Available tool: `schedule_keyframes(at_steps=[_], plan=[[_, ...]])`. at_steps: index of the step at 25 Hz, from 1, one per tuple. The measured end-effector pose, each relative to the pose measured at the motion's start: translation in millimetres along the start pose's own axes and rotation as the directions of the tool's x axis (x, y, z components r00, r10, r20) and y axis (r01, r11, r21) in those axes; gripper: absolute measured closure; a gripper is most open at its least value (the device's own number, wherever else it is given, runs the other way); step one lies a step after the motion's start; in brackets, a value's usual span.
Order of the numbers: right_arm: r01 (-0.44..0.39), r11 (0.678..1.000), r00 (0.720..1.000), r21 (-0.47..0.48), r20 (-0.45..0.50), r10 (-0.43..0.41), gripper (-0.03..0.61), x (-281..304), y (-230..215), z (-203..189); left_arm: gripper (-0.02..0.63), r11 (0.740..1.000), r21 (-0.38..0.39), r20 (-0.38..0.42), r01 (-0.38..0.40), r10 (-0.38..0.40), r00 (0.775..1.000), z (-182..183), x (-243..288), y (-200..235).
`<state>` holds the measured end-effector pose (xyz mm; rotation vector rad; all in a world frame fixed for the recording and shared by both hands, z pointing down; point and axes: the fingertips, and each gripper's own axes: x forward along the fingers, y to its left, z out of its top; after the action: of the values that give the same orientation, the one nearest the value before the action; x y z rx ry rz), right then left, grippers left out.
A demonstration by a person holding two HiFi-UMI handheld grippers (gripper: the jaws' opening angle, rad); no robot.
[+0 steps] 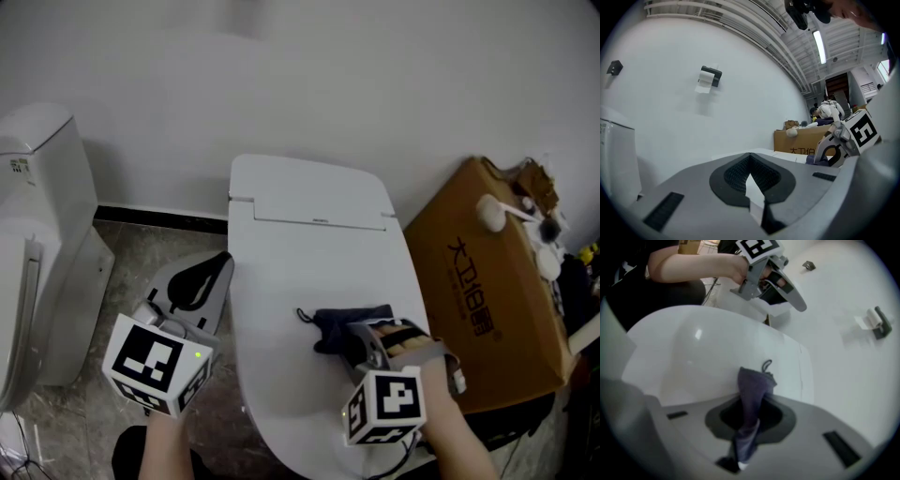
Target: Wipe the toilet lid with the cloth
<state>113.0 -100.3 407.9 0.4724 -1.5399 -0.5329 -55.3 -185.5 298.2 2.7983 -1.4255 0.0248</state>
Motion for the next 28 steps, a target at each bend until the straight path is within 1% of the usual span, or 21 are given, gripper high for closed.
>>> schedule_keyframes(at_steps=[4, 9, 22, 28], plan=[[-0.012, 1.0, 1.0, -0.016, 0.019, 0.013, 0.515, -1, -2, 19, 0.597, 1.0, -0.012, 0.009, 0.001, -0.001, 1.0, 2, 1, -1], [-0.013, 0.999, 0.999, -0.041, 0.041, 0.014, 0.515, 0, -4, 39, 0.597, 1.0, -0.008, 0.009, 0.017, -0.017, 1.0, 2, 5, -6], [-0.01, 0.994, 0.991, -0.108, 0.129, 0.024, 0.515, 1, -4, 95, 0.598, 1.0, -0.012, 0.006, 0.001, -0.001, 1.0, 0, 4, 0], [0.016, 0.992, 0.988, -0.129, 0.157, 0.005, 0.515, 0, -5, 113, 0.597, 1.0, -0.011, 0.009, -0.006, 0.007, 1.0, 2, 3, 1]])
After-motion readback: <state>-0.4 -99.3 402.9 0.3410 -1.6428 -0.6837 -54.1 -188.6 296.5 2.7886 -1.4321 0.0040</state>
